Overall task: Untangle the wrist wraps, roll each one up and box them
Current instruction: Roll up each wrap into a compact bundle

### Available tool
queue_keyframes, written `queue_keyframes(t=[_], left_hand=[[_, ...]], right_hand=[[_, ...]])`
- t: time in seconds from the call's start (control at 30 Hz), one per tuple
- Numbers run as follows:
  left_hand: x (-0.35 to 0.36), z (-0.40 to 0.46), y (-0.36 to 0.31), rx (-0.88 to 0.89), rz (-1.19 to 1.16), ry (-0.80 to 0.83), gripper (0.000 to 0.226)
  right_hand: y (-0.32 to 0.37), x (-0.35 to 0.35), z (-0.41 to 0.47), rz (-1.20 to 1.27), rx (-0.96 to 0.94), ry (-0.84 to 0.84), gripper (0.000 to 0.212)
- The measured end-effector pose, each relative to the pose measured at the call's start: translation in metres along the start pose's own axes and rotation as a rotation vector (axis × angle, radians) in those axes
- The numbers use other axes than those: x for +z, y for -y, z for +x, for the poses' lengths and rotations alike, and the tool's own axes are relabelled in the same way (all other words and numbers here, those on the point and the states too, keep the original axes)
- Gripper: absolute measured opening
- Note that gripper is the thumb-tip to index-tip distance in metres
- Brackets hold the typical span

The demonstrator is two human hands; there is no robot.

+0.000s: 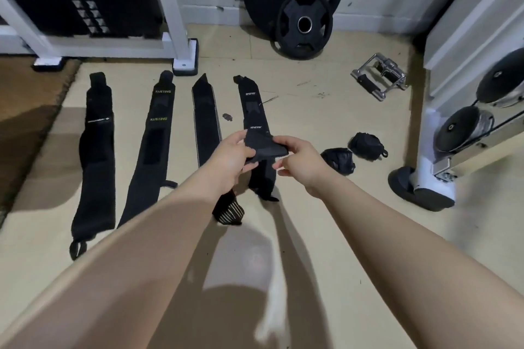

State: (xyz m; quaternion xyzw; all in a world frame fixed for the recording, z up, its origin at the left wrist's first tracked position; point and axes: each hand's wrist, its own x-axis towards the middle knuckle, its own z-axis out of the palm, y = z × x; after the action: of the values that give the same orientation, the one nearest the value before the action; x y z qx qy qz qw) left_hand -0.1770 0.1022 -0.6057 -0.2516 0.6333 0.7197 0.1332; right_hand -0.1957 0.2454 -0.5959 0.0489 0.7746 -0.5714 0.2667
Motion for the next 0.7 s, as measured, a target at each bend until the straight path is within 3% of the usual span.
queue_keyframes(t=[0.27, 0.37, 0.43, 0.57, 0.7], left_hand=[[-0.016, -0.036, 0.004, 0.049, -0.030, -0.135, 0.066], [-0.026, -0.043, 0.000, 0.072, -0.027, -0.176, 0.049], [-0.033, -0.044, 0.000, 0.061, -0.020, -0.221, 0.034], [-0.044, -0.042, 0.011, 0.039, -0.155, -0.203, 0.028], [-0.047, -0.034, 0.023, 0.000, -0.227, -0.098, 0.049]], right_hand=[[-0.003, 0.022, 0.007, 0.077, -0.070, 0.084, 0.053], [-0.003, 0.036, 0.006, 0.338, -0.006, 0.128, 0.035], [-0.005, 0.046, 0.006, 0.370, 0.002, 0.150, 0.029], [-0.013, 0.061, 0.004, 0.368, 0.002, 0.080, 0.021], [-0.024, 0.068, 0.003, 0.442, 0.019, -0.047, 0.015]])
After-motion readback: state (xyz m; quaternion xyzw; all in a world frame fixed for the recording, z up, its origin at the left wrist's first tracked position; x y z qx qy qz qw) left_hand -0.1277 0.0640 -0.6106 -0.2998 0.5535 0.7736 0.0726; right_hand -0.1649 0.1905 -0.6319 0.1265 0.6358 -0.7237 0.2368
